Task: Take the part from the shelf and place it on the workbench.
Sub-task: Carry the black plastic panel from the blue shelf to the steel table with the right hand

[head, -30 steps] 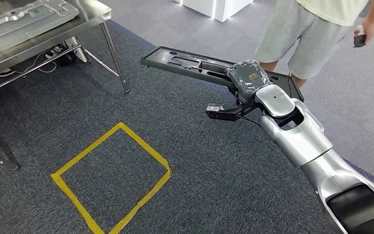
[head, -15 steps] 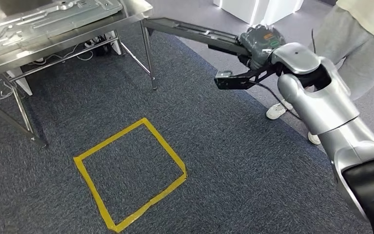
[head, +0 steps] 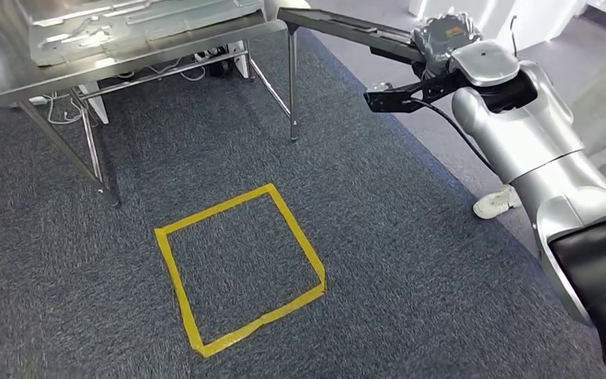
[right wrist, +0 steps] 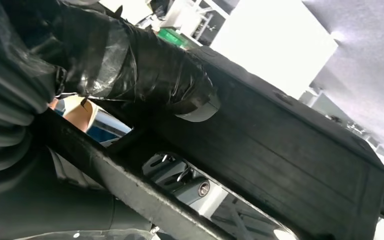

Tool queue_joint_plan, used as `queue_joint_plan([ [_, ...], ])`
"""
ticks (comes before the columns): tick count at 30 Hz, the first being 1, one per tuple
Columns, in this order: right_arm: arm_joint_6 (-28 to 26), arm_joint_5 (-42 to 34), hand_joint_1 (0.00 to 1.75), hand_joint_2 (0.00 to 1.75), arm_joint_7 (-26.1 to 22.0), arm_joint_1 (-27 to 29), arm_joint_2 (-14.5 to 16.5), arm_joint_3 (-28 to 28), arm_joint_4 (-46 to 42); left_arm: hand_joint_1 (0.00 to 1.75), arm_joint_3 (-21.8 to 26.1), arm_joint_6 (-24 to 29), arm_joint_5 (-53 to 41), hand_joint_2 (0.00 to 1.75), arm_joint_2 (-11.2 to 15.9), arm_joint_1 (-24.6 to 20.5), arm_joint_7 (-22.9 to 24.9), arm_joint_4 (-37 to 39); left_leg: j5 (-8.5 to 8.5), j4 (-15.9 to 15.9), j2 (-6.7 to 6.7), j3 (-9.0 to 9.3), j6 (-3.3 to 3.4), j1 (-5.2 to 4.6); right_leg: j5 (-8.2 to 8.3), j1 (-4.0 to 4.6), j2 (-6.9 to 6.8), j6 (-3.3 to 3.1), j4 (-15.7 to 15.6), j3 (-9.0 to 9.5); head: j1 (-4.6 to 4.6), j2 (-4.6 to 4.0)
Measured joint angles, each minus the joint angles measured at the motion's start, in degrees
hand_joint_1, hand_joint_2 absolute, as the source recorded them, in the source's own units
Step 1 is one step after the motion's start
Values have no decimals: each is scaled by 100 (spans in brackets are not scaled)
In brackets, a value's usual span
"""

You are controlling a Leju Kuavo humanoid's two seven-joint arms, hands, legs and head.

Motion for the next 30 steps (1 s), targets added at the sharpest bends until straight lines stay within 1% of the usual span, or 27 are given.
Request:
queue_joint_plan([
  [1,-25,48,175,175,18,-35,67,3,134,0,10,-3,-3,175,8,-8,0,-1,-3,-16,-67,21,35,4,-28,-9,-50,35,0,20,2,0],
  [2,-48,97,175,175,33,-68,133,6,275,0,20,-6,-5,175,15,-9,1,-1,-2,-50,-131,50,61,6,-70,-25,-21,66,30,33,5,0],
  [4,-92,169,175,175,39,-140,229,8,519,0,35,-7,-4,175,27,-22,9,-1,10,-108,-250,108,127,30,-271,-58,249,103,363,-107,8,0],
  [5,-115,198,175,175,39,-162,255,9,635,0,44,-6,-3,175,31,-33,16,-1,8,-116,-311,119,155,34,-422,-65,427,109,695,-273,10,0],
  [6,-136,220,175,175,39,-172,283,9,740,0,52,-5,-1,175,35,-47,25,-1,5,-114,-383,125,181,35,-569,-63,542,112,1093,-493,9,0],
  [7,-146,238,175,175,38,-166,299,9,832,0,60,-4,1,175,38,-59,33,-1,1,-111,-463,131,196,35,-653,-61,593,115,1427,-695,11,0],
  [8,-148,252,175,175,38,-155,318,10,909,0,67,-3,2,175,38,-62,40,-1,-4,-104,-553,142,201,34,-631,-61,616,115,1603,-833,11,0],
  [9,-149,259,175,175,38,-147,341,10,974,0,72,-4,3,175,38,-59,46,-1,-12,-93,-644,154,200,35,-489,-64,630,111,1561,-874,10,0],
  [10,-150,265,175,175,38,-145,363,11,1025,0,76,-4,3,175,38,-52,53,0,-26,-78,-728,170,193,36,-254,-68,651,101,1299,-807,10,0],
  [12,-158,277,175,175,32,-157,400,12,1099,0,91,3,2,175,37,-42,74,0,-67,-27,-885,170,159,40,171,-88,843,74,570,-549,9,0],
  [13,-168,286,175,175,27,-164,413,13,1132,0,101,14,1,175,36,-41,89,1,-79,-1,-959,146,134,49,253,-92,945,59,309,-437,9,0],
  [14,-179,296,175,175,22,-165,431,13,1165,0,114,27,-1,175,36,-41,103,1,-80,14,-1027,114,102,65,256,-86,1018,42,171,-377,10,0],
  [15,-192,306,175,175,18,-166,457,14,1198,0,129,38,-2,175,36,-41,114,2,-69,17,-1095,85,65,82,225,-72,1022,22,133,-349,10,0],
  [16,-202,319,175,175,15,-164,495,14,1226,0,143,49,-4,175,38,-29,121,2,-55,1,-1161,67,28,95,212,-68,963,-4,104,-329,11,0],
  [17,-211,332,175,175,12,-162,538,14,1250,0,155,58,-6,175,44,-19,122,1,-59,6,-1150,55,-6,94,222,-74,897,-33,72,-308,12,0],
  [18,-220,344,175,175,9,-162,578,14,1270,0,163,64,-8,175,50,-10,121,1,-100,66,-1050,25,-36,81,231,-90,834,-64,36,-276,0,0],
  [19,-230,357,175,175,7,-164,610,14,1288,0,168,69,-10,175,55,-4,116,0,-192,231,-888,-54,-64,69,237,-105,767,-94,-2,-241,-12,0],
  [21,-249,376,175,175,2,-162,640,14,1322,0,172,73,-14,175,57,-8,100,-1,-470,853,-533,-367,-108,84,222,-95,633,-142,-34,-190,-32,0],
  [22,-254,382,175,175,0,-157,650,14,1338,0,173,72,-16,175,56,-13,93,-1,-584,1193,-448,-558,-127,106,208,-86,559,-155,-35,-178,-32,0],
  [23,-256,385,175,175,-3,-147,662,14,1352,0,173,70,-19,175,55,-16,89,-1,-616,1406,-407,-690,-142,127,192,-81,487,-159,-34,-165,-32,0],
  [24,-257,385,175,175,-8,-136,678,14,1367,0,173,68,-21,175,54,-17,85,-1,-548,1423,-383,-725,-154,143,174,-79,415,-156,-32,-151,-32,0],
  [25,-257,388,175,175,-17,-127,696,14,1376,0,173,67,-22,175,54,-17,81,-1,-381,1212,-347,-637,-160,153,152,-79,347,-146,-30,-129,-33,0],
  [26,-259,393,175,175,-31,-122,711,14,1384,0,175,67,-24,175,54,-15,75,-1,-169,837,-275,-457,-157,156,125,-79,281,-132,-28,-99,-33,0],
  [27,-260,402,175,175,-47,-121,720,14,1388,0,177,67,-24,175,54,-15,68,0,-29,470,-149,-262,-149,131,98,-70,217,-110,-30,-69,-33,0],
  [28,-262,413,175,175,-62,-124,723,14,1392,0,179,67,-24,175,54,-18,62,0,57,173,-37,-110,-124,101,71,-53,159,-83,-29,-46,-31,0],
  [29,-266,424,175,175,-74,-127,723,14,1397,0,181,67,-24,175,54,-19,58,0,71,11,35,-29,-98,72,51,-32,102,-55,-31,-25,-27,0],
  [30,-269,431,175,175,-85,-129,730,14,1402,0,184,67,-24,175,54,-20,56,0,35,-25,50,-11,-71,43,37,-6,42,-27,-42,-7,-24,0],
])
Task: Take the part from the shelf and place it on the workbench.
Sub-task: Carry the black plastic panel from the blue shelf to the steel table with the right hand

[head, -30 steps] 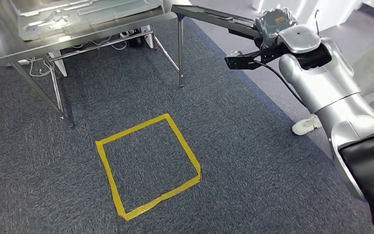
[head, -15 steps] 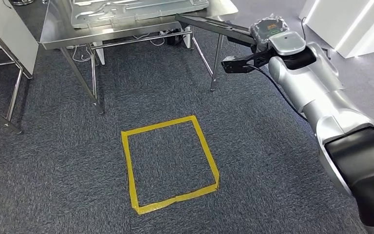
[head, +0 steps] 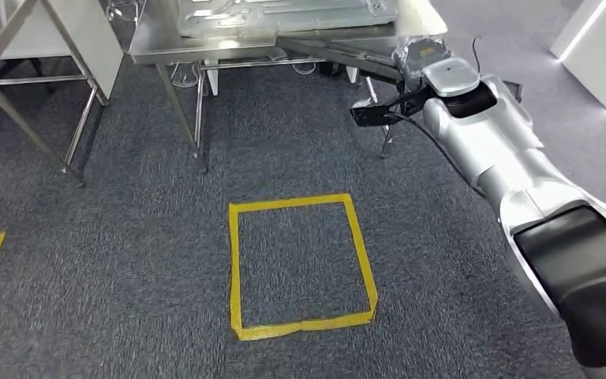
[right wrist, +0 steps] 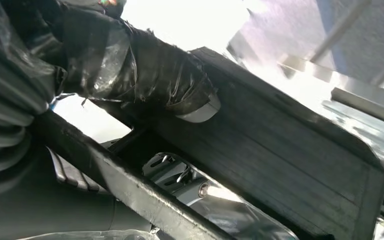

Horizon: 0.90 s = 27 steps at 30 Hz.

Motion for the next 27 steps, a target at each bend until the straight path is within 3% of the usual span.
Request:
queue_joint_plan([
  [2,-5,7,175,175,-16,-3,32,-2,5,0,7,0,-3,175,1,0,0,-1,-2,-32,-129,16,63,12,-44,10,-99,64,-12,47,4,0],
  [4,-10,9,175,175,-25,-15,58,-13,5,0,15,0,-11,175,2,-5,4,-1,-1,-76,-257,71,128,36,-190,-24,87,116,164,6,9,0],
  [6,-30,16,175,175,-34,-20,55,-22,8,0,20,0,-19,175,2,-24,12,-1,-2,-98,-385,100,187,42,-468,-45,423,126,772,-294,14,0],
  [8,-61,21,175,175,-60,18,44,-25,13,0,23,-1,-25,175,2,-43,21,-1,-10,-92,-543,109,225,31,-649,-39,557,119,1445,-703,18,0],
  [9,-75,21,175,175,-81,51,38,-29,15,0,25,-2,-29,175,2,-45,25,-1,-16,-86,-617,118,233,23,-596,-35,576,110,1552,-814,19,0],
  [10,-88,12,175,175,-109,80,34,-39,15,0,25,-3,-33,175,2,-42,29,-1,-24,-77,-686,129,239,15,-436,-30,585,90,1450,-828,19,0],
  [12,-118,-23,175,175,-161,109,30,-72,9,0,27,-4,-40,175,-2,-25,32,0,-46,-56,-785,151,240,6,21,-1,612,16,788,-616,18,0],
  [14,-152,-50,175,175,-187,105,31,-104,0,0,30,-5,-42,175,-11,-8,32,1,-61,-33,-860,139,214,-2,246,37,647,-47,223,-393,19,0],
  [17,-168,-54,175,175,-201,101,39,-121,-15,0,35,-7,-49,175,-15,7,30,1,-58,-52,-904,118,131,-5,244,43,650,-84,36,-299,24,0],
  [19,-169,-52,175,175,-207,99,54,-126,-35,0,38,-7,-63,175,-3,9,26,1,-157,61,-795,78,68,-25,276,-5,621,-130,-53,-244,19,0],
  [20,-169,-51,175,175,-209,93,57,-132,-45,0,39,-7,-69,175,3,7,25,1,-283,263,-700,-7,35,-24,289,-31,604,-152,-91,-215,17,0],
  [22,-169,-49,175,175,-209,84,58,-143,-54,0,42,-10,-75,175,5,3,22,2,-626,964,-519,-331,-30,32,291,-40,578,-171,-108,-192,11,0],
  [24,-169,-45,175,175,-205,96,58,-149,-56,0,43,-18,-79,175,4,2,22,2,-766,1484,-454,-595,-96,102,276,-57,562,-157,-96,-188,10,0],
  [25,-170,-43,175,175,-203,105,58,-154,-56,0,44,-20,-81,175,4,2,20,2,-684,1454,-440,-588,-128,133,262,-73,555,-138,-82,-186,10,0],
  [27,-175,-37,175,175,-202,115,57,-173,-61,0,48,-20,-90,175,7,2,15,1,-313,812,-406,-274,-179,181,215,-112,543,-76,-34,-177,10,0],
])
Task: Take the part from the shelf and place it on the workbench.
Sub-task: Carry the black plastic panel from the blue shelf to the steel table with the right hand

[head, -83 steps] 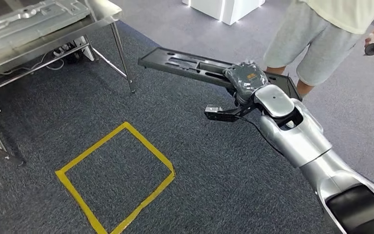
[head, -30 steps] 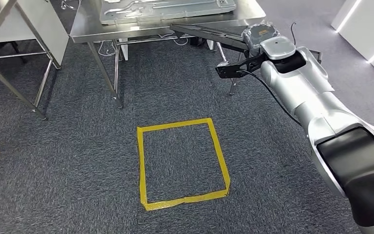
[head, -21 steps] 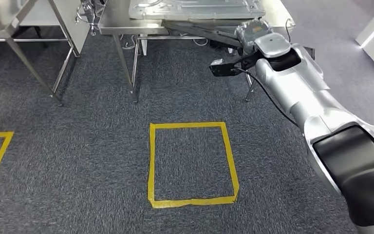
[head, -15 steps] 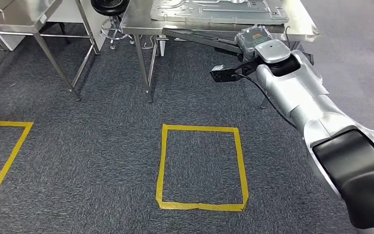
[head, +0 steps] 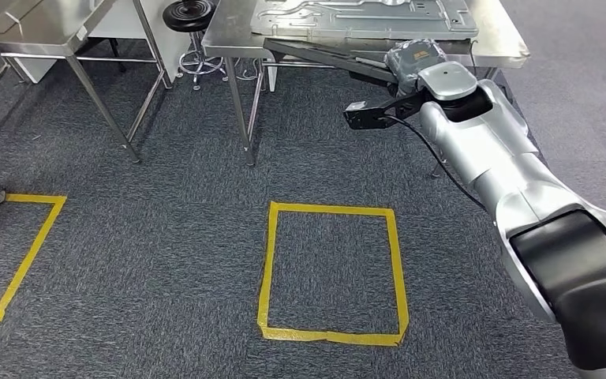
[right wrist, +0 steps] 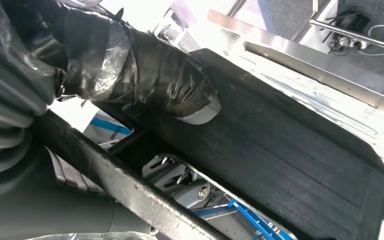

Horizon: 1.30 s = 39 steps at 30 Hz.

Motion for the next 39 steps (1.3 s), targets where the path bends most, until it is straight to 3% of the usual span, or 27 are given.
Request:
queue_joint_plan([
  [2,-2,13,175,175,7,-8,-20,-28,-13,0,7,1,-5,175,-1,-4,-9,0,198,-630,34,325,-3,-4,-50,5,-14,81,55,-12,4,0],
  [3,-1,21,175,175,10,-11,-35,-38,-21,0,11,1,-7,175,-3,-3,-13,1,204,-765,40,390,18,-13,-63,19,-22,118,68,-17,10,0],
  [7,2,45,175,175,15,-13,-85,-47,-53,0,31,2,-11,175,-2,-15,-21,1,182,-816,3,421,179,-21,-136,7,-33,232,126,-33,23,0],
  [9,2,49,175,175,15,-15,-116,-49,-69,0,37,3,-11,175,0,-23,-25,1,188,-847,-14,451,257,-21,-413,7,-15,248,612,-251,25,0],
  [11,3,50,175,175,15,-2,-149,-50,-76,0,41,3,-11,175,0,-27,-28,1,176,-849,-42,465,301,-48,-736,31,6,239,1396,-639,25,0],
  [12,3,51,175,175,15,12,-161,-50,-76,0,44,2,-11,175,0,-25,-28,1,169,-848,-58,476,314,-64,-790,43,14,227,1658,-788,25,0],
  [13,3,52,175,175,15,26,-167,-50,-76,0,46,1,-11,175,0,-22,-28,1,162,-847,-71,488,323,-82,-731,56,20,204,1717,-847,25,0],
  [14,3,52,175,175,15,34,-172,-50,-77,0,49,0,-11,175,-1,-20,-28,1,154,-846,-84,505,330,-100,-567,72,25,169,1541,-790,25,0],
  [16,3,54,175,175,16,26,-176,-51,-83,0,52,-1,-12,175,-6,-20,-28,1,134,-847,-104,541,332,-129,-151,119,41,59,781,-453,23,0],
  [17,2,55,175,175,20,15,-177,-52,-87,0,55,-1,-16,175,-13,-23,-28,2,125,-841,-113,545,324,-144,-23,146,50,9,425,-289,25,0],
  [18,2,57,175,175,31,9,-180,-56,-96,0,57,0,-23,175,-19,-28,-29,3,122,-839,-119,539,309,-149,32,171,56,-26,201,-184,25,0],
  [20,-2,59,175,175,76,9,-196,-82,-121,0,65,6,-42,175,-27,-34,-30,5,126,-849,-125,524,267,-152,23,198,55,-47,77,-134,27,0],
  [23,-20,45,175,175,149,27,-213,-172,-191,0,73,16,-62,175,-16,-31,-33,5,-3,-706,-96,464,177,-156,61,133,58,-72,-13,-77,23,0],
  [26,-53,2,175,175,202,52,-233,-262,-255,0,75,17,-95,175,-14,-23,-40,5,-476,220,-53,47,79,-105,70,107,93,-96,-38,-51,15,0],
  [27,-58,-6,175,175,210,74,-241,-282,-269,0,76,16,-105,175,-16,-21,-43,5,-564,512,-43,-94,54,-83,66,104,120,-97,-33,-51,16,0],
  [28,-58,-8,175,175,213,100,-247,-298,-285,0,76,14,-111,175,-17,-20,-44,5,-547,630,-35,-156,31,-60,61,100,159,-95,-26,-50,15,0],
  [29,-57,-6,175,175,211,125,-250,-310,-302,0,76,13,-114,175,-18,-20,-45,5,-431,545,-31,-121,14,-40,53,91,195,-86,-14,-50,15,0],
  [32,-56,17,175,175,202,152,-261,-330,-372,0,77,11,-123,175,-13,-23,-39,5,59,-450,-44,356,7,-21,-3,62,285,-15,65,-59,15,0],
  [33,-57,31,175,175,201,150,-268,-334,-391,0,78,10,-126,175,-11,-31,-34,6,108,-670,-56,466,30,-31,-16,59,308,21,89,-74,17,0],
  [36,-54,93,175,175,171,156,-311,-344,-418,0,79,5,-134,175,-10,-58,-20,7,82,-783,-71,516,137,-65,-18,53,340,133,93,-104,22,0],
  [38,-50,141,175,175,128,162,-350,-345,-437,0,80,5,-140,175,-9,-60,-16,7,113,-841,-53,544,221,-57,-101,39,255,187,196,-149,25,0],
  [39,-49,159,175,175,113,163,-363,-345,-450,0,80,6,-142,175,-8,-61,-15,7,128,-868,-44,558,260,-49,-218,40,195,204,381,-230,27,0],
])
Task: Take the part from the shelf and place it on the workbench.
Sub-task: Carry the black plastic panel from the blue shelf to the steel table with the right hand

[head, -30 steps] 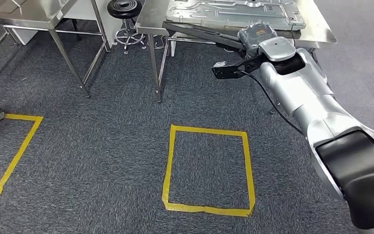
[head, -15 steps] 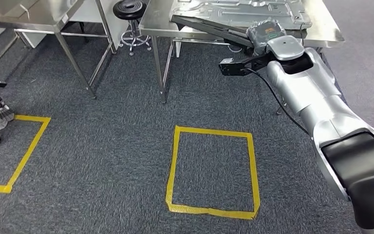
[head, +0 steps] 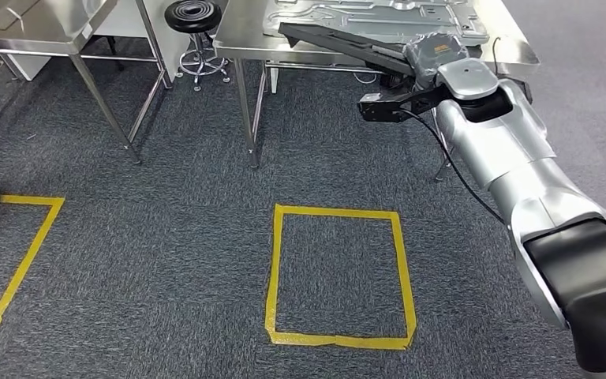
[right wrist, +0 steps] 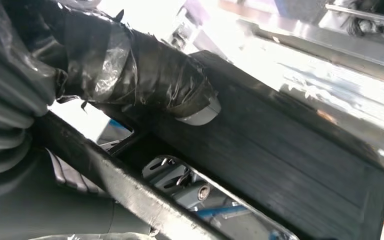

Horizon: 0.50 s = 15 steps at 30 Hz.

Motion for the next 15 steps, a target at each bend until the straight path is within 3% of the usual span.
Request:
queue_joint_plan([
  [3,3,43,175,175,-11,27,-9,0,-22,0,3,-1,-1,175,1,4,-1,-1,0,-9,6,6,53,-8,-464,7,-95,31,1028,-482,6,0],
  [4,5,50,175,175,-10,48,-10,0,-22,0,4,-3,-2,175,1,7,-1,-1,-3,-8,5,9,57,-11,-508,7,-97,34,1256,-603,7,0],
  [5,7,56,175,175,-9,68,-10,0,-22,0,4,-6,-3,175,1,10,-2,-1,-7,-5,5,14,57,-14,-440,8,-100,28,1278,-631,6,0],
  [6,7,59,175,175,-8,79,-10,0,-23,0,5,-8,-5,175,0,11,-2,-1,-14,-1,4,23,54,-16,-272,11,-104,14,1064,-543,6,0],
  [7,8,60,175,175,-8,82,-10,0,-25,0,5,-10,-9,175,0,11,-2,0,-25,5,4,35,46,-18,-47,16,-111,-10,662,-358,6,0],
  [9,6,62,175,175,-6,73,-9,0,-36,0,5,-11,-14,175,-3,10,-2,0,-43,13,7,40,14,-27,217,47,-128,-65,-54,-12,5,0],
  [10,6,62,175,175,-4,69,-9,0,-43,0,5,-11,-15,175,-4,7,-3,0,-45,13,9,35,-10,-33,257,69,-130,-86,-250,81,7,0],
  [12,6,65,175,175,0,69,-9,0,-55,0,5,-12,-16,175,-8,2,-4,0,-36,-6,12,29,-64,-41,247,102,-121,-118,-317,105,9,0],
  [15,4,68,175,175,4,70,0,0,-67,0,5,-12,-16,175,-3,4,-5,0,-186,163,14,-45,-147,-44,286,45,-125,-206,-394,149,5,0],
])
